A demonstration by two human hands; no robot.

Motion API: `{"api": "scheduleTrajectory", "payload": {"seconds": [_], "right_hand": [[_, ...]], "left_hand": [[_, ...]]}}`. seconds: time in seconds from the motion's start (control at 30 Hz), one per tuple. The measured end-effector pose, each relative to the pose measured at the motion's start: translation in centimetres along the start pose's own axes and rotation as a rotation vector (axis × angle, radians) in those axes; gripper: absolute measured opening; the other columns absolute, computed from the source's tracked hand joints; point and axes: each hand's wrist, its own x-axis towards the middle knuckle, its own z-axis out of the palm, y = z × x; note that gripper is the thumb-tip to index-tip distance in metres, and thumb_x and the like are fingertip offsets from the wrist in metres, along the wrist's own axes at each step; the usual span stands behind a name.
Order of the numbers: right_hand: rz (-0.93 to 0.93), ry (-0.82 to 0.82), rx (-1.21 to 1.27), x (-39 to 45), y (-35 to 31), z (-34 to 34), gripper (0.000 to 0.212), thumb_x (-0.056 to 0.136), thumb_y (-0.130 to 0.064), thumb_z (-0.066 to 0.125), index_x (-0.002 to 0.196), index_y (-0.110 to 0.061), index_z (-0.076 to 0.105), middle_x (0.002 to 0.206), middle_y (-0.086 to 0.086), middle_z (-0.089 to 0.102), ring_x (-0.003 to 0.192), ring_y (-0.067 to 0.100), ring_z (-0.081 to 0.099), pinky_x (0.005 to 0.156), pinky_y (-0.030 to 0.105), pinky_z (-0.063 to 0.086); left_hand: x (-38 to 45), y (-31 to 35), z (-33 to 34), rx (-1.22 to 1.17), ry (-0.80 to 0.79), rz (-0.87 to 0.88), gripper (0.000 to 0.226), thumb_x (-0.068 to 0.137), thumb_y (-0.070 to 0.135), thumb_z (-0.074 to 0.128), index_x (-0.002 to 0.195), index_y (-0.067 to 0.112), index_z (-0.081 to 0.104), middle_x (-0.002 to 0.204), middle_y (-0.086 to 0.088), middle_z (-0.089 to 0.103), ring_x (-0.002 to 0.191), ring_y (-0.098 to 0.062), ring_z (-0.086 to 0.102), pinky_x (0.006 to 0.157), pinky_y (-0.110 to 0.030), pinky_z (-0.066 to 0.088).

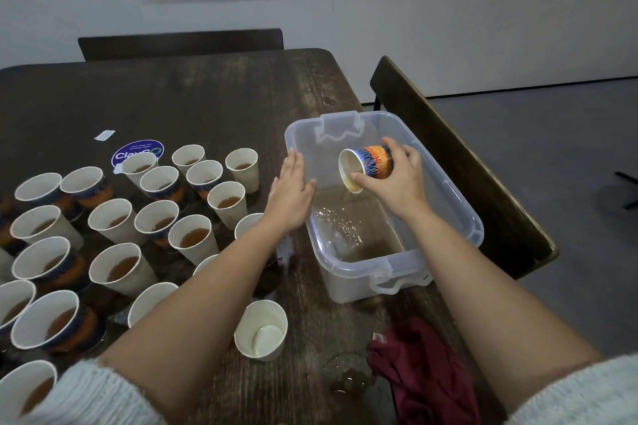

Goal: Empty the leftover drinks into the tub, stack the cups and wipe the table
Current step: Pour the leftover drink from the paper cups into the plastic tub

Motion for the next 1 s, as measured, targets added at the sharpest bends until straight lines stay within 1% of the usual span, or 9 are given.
{"api": "scheduleTrajectory", "payload": {"seconds": [0.3, 0.47, 0.57, 0.67, 0.8, 0.93, 1.0], "right_hand": [[-0.024, 0.000, -0.003, -0.03, -0.04, -0.01, 0.086, 0.074, -0.034, 0.083, 0.145, -0.022, 0.036, 0.147, 0.007, 0.025, 0.129, 0.020, 0.038, 0.094, 0.019, 0.038], [-0.039, -0.003, -0.009, -0.28, -0.34, -0.12, 0.084, 0.075, -0.034, 0.082, 0.145, -0.022, 0.036, 0.147, 0.007, 0.023, 0.123, 0.015, 0.037, 0.089, 0.018, 0.038], [-0.047, 0.001, -0.009, -0.39, -0.56, -0.21, 0.083, 0.075, -0.033, 0.082, 0.144, -0.021, 0.037, 0.147, 0.007, 0.024, 0.121, 0.014, 0.037, 0.089, 0.017, 0.037], [-0.052, -0.001, -0.025, -0.41, -0.57, -0.18, 0.083, 0.074, -0.029, 0.084, 0.144, -0.020, 0.038, 0.147, 0.008, 0.024, 0.124, 0.016, 0.037, 0.091, 0.016, 0.037], [-0.057, -0.004, -0.038, -0.40, -0.59, -0.14, 0.082, 0.075, -0.029, 0.083, 0.143, -0.021, 0.038, 0.148, 0.008, 0.023, 0.128, 0.019, 0.037, 0.093, 0.018, 0.038], [-0.031, -0.014, -0.011, -0.49, -0.61, -0.11, 0.077, 0.078, -0.033, 0.080, 0.143, -0.021, 0.041, 0.148, 0.008, 0.024, 0.128, 0.018, 0.037, 0.091, 0.016, 0.035], [0.001, -0.018, 0.028, -0.53, -0.89, -0.08, 0.074, 0.081, -0.040, 0.076, 0.144, -0.021, 0.041, 0.148, 0.008, 0.028, 0.128, 0.020, 0.040, 0.095, 0.020, 0.036]], "left_hand": [[-0.01, -0.07, 0.01, -0.002, -0.004, 0.001, 0.059, 0.105, 0.023, 0.031, 0.154, 0.012, 0.000, 0.162, 0.000, -0.011, 0.149, -0.015, -0.004, 0.119, -0.040, 0.002], [-0.06, -0.01, 0.06, -0.005, -0.002, 0.004, 0.059, 0.105, 0.023, 0.031, 0.154, 0.011, 0.000, 0.162, 0.000, -0.011, 0.149, -0.014, -0.005, 0.120, -0.040, 0.003], [-0.05, -0.05, -0.01, -0.010, 0.001, 0.005, 0.059, 0.105, 0.023, 0.031, 0.154, 0.011, 0.001, 0.162, 0.000, -0.011, 0.149, -0.014, -0.004, 0.119, -0.040, 0.003], [-0.07, -0.13, 0.01, -0.017, 0.002, 0.013, 0.059, 0.105, 0.024, 0.031, 0.154, 0.012, 0.001, 0.162, 0.000, -0.011, 0.149, -0.014, -0.004, 0.119, -0.041, 0.003], [-0.07, -0.13, 0.06, -0.018, 0.004, 0.016, 0.059, 0.105, 0.025, 0.031, 0.154, 0.012, 0.001, 0.162, 0.000, -0.010, 0.149, -0.014, -0.004, 0.119, -0.042, 0.003], [-0.09, 0.02, -0.03, -0.035, -0.015, 0.013, 0.061, 0.105, 0.030, 0.032, 0.154, 0.012, 0.000, 0.161, 0.000, -0.011, 0.149, -0.014, -0.004, 0.119, -0.042, 0.002], [0.03, -0.17, -0.25, -0.044, -0.044, 0.017, 0.065, 0.104, 0.036, 0.034, 0.154, 0.013, 0.000, 0.161, 0.000, -0.011, 0.149, -0.013, -0.005, 0.119, -0.043, 0.001]]}}
